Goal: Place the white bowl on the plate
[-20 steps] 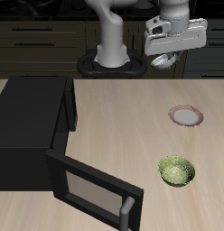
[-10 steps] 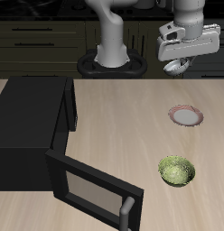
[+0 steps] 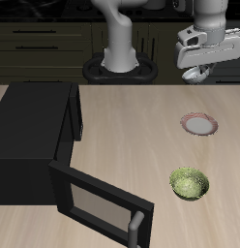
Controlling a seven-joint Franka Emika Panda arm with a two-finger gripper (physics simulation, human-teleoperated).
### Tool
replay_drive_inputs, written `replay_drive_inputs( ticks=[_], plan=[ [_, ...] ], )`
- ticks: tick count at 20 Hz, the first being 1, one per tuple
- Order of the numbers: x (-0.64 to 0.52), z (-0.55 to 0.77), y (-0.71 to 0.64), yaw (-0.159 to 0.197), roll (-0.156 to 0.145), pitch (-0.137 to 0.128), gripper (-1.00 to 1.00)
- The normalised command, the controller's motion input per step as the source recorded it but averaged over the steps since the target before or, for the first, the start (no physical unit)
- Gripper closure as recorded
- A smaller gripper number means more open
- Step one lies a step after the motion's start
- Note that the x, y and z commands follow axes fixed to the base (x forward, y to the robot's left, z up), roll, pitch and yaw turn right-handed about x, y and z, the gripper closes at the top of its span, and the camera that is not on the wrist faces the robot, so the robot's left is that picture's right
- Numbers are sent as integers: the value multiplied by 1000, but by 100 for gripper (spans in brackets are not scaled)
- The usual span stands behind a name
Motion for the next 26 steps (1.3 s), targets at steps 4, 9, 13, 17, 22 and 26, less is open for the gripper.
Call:
replay_drive_inputs(
  ticks=[4, 9, 13, 17, 22, 26],
  plan=[
    [46, -202, 28, -9, -22, 25, 100],
    [-44, -233, 105, -9, 11, 35, 100],
    [-52, -368, 99, -17, 19, 61, 100],
    [-5, -315, 1, 4, -15, 12, 100],
    [27, -224, 54, 0, -41, -7, 100],
    [-78, -368, 212, 39, 11, 0, 100]
  ],
)
